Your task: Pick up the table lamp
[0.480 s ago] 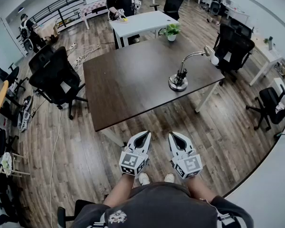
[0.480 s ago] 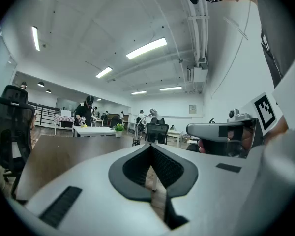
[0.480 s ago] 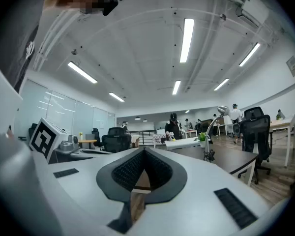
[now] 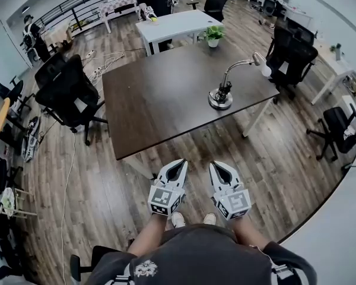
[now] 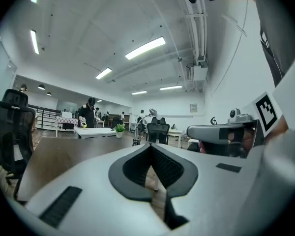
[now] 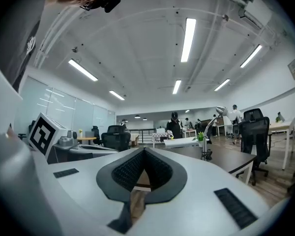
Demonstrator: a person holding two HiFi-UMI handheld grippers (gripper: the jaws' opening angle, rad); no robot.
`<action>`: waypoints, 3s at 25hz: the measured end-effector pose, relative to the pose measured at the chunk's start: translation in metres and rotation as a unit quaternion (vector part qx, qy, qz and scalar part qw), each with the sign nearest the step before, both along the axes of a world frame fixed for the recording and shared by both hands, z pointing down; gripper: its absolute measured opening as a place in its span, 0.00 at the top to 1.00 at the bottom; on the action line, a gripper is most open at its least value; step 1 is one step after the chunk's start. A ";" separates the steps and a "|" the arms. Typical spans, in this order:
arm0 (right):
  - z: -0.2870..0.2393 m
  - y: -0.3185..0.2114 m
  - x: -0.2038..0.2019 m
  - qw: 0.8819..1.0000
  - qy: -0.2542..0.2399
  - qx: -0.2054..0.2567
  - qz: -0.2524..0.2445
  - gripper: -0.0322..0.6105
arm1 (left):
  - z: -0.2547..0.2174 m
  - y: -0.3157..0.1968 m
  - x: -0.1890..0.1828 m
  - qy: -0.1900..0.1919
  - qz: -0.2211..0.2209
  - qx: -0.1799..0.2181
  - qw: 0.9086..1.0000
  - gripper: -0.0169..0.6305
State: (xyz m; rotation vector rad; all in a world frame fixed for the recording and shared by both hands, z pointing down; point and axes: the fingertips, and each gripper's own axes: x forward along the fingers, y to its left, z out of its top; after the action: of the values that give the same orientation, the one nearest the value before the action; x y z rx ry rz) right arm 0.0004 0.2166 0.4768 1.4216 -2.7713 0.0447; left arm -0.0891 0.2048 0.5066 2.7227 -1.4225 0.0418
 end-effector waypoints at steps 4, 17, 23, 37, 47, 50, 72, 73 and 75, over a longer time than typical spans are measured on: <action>-0.001 -0.002 -0.002 1.000 -0.011 0.001 -0.002 0.91 | 0.002 -0.003 -0.002 0.001 0.003 -0.002 1.000 0.96; -0.015 -0.011 -0.028 0.999 -0.036 0.025 0.025 0.91 | -0.007 -0.024 -0.026 0.000 0.042 0.024 0.999 0.96; -0.002 -0.012 -0.021 0.997 -0.037 0.017 0.062 0.91 | 0.001 -0.026 -0.030 0.004 0.062 0.017 0.998 0.96; 0.004 -0.067 0.024 0.996 -0.044 0.004 0.074 0.91 | 0.010 -0.086 -0.003 -0.005 0.038 0.012 0.999 0.96; -0.009 -0.145 0.071 0.996 -0.055 0.021 0.062 0.91 | -0.008 -0.163 0.039 -0.007 0.014 0.033 0.999 0.96; -0.007 -0.164 0.081 0.997 -0.060 0.016 0.051 0.91 | -0.008 -0.183 0.052 -0.010 0.005 0.029 1.000 0.96; -0.006 -0.270 0.083 0.997 -0.069 -0.003 0.031 0.91 | -0.007 -0.289 0.075 0.001 0.007 0.018 1.000 0.96; -0.008 -0.278 0.083 0.997 -0.069 -0.003 0.035 0.91 | -0.008 -0.298 0.073 0.008 0.008 0.016 1.000 0.96; -0.013 -0.295 0.081 0.997 -0.066 0.001 0.040 0.91 | -0.011 -0.316 0.068 0.023 0.010 0.010 1.000 0.96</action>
State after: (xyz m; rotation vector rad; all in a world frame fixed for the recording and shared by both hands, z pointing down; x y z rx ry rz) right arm 0.0813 -0.0786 0.4637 1.5861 -2.8162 0.1430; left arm -0.0207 -0.1110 0.4957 2.7347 -1.3908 -0.0348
